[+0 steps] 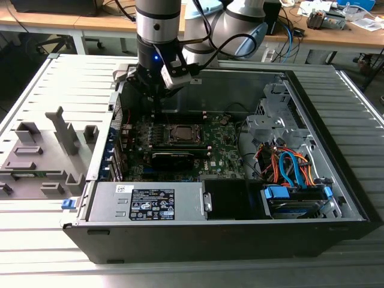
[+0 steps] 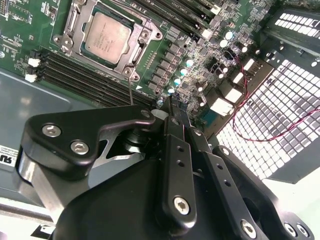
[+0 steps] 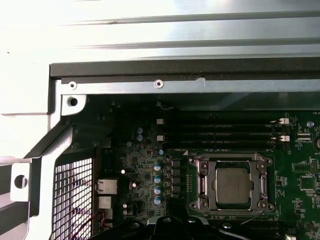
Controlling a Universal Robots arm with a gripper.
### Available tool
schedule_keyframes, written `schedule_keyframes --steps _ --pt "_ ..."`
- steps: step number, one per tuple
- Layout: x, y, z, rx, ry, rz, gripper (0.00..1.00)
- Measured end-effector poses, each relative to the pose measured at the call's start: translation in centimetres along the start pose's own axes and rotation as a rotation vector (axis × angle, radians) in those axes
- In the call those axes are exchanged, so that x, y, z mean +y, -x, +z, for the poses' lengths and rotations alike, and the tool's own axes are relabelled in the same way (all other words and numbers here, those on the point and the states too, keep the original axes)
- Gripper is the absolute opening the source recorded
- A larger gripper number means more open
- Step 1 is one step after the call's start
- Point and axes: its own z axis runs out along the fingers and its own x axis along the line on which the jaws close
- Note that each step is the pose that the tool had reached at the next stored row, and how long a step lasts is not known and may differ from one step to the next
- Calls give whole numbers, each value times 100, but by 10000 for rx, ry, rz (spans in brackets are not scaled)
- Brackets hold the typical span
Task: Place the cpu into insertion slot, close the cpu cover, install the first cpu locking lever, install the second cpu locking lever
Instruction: 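Install the first cpu locking lever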
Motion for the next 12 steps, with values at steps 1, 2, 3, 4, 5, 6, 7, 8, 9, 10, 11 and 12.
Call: schedule_keyframes --steps 1,2,3,4,5,6,7,8,9,10,11,12 --pt "-1 -49 26 0 0 0 11" --pt "-2 -57 40 0 0 0 11" --pt "-2 -57 40 0 0 -1 11" --pt "-2 -57 41 0 0 0 11" --pt "-2 -57 41 0 1 0 11" --pt "-2 -57 42 0 -1 0 11" --pt "-2 -57 43 0 1 -1 11" --pt "-2 -57 44 0 1 -1 11" --pt "-2 -57 45 0 0 0 11" --pt "-1 -56 46 -1 2 -1 11" --pt "1 -56 48 -2 3 0 11" --pt "4 -57 48 -1 2 1 11"
